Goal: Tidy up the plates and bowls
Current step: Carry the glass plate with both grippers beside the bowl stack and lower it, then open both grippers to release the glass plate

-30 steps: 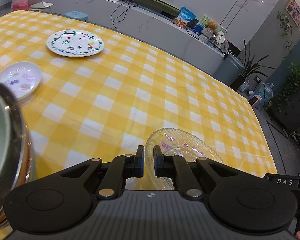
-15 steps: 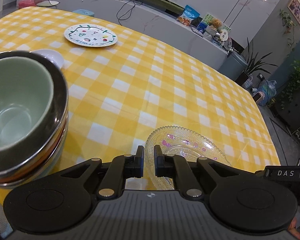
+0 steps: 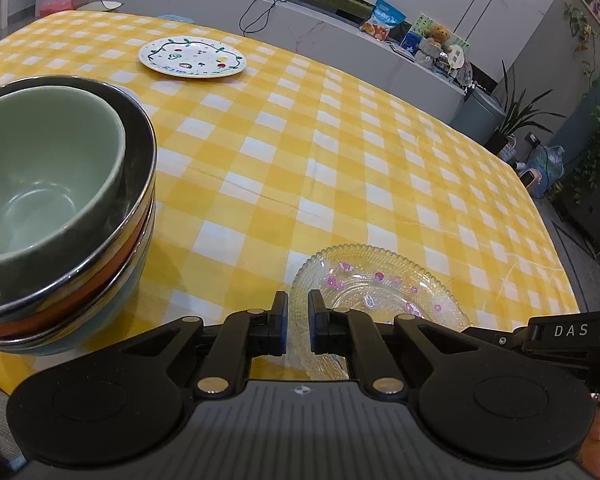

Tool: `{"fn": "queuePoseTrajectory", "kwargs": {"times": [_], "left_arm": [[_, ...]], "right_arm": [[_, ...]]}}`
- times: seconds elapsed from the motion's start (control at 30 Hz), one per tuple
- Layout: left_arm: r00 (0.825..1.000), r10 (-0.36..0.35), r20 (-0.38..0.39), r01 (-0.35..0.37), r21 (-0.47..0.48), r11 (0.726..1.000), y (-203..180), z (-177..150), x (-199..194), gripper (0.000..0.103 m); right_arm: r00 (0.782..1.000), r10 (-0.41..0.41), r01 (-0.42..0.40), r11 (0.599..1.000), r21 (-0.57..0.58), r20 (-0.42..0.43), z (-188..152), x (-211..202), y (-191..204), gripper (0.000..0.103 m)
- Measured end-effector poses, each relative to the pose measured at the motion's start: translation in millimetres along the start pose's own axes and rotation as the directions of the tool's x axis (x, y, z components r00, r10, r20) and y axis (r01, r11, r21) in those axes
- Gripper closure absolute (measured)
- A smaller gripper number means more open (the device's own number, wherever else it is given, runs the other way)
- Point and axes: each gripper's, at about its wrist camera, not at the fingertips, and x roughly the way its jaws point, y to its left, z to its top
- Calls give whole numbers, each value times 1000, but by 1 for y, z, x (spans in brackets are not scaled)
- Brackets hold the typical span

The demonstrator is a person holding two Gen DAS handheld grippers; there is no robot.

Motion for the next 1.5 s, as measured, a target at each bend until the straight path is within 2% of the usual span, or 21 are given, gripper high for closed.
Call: {"fn": "queuePoseTrajectory", "kwargs": {"times": [0.47,0.57,0.67,0.77,0.8,0.93,1.03,1.17,1.27,1.37,1.43,1.5], "left_arm": [[999,39,-19,-38,41,998,-4,-2,5,90],[999,41,-23,-40,36,999,-3,-2,5,90],[999,48,-5,-48,35,998,-4,-3,2,89],[998,57,29,-58,45,997,-8,-2,-5,82],[997,58,43,-60,45,997,-10,-1,-8,81],[995,31,91,-36,63,997,-19,3,-21,74],[994,-1,107,-7,79,997,-24,10,-29,67],[994,-4,111,-12,145,989,-27,19,-38,67],[994,-8,113,-12,181,983,-25,28,-46,67],[995,-20,95,1,193,981,-20,43,-54,67],[996,-18,86,1,188,982,-14,53,-60,67],[997,-11,83,-5,191,982,-8,65,-65,67]], "right_arm": [[997,-75,71,994,-79,-37,-3,11,14,94],[997,-71,69,995,-67,-32,-2,10,12,93],[998,-57,58,997,-51,15,-3,2,11,91],[995,-63,67,996,-60,73,-6,-7,13,80],[994,-62,69,995,-72,91,-7,-9,15,73],[981,-24,52,988,-143,190,-13,-22,25,68],[972,-14,52,986,-159,233,-15,-28,27,65],[968,-28,62,989,-131,249,-10,-29,27,64],[959,-39,92,980,-174,281,-7,-31,37,52],[960,-50,112,970,-214,275,-2,-27,49,50],[963,-39,98,973,-211,266,2,-23,55,44],[967,-5,62,975,-215,254,6,-17,62,44]]}}
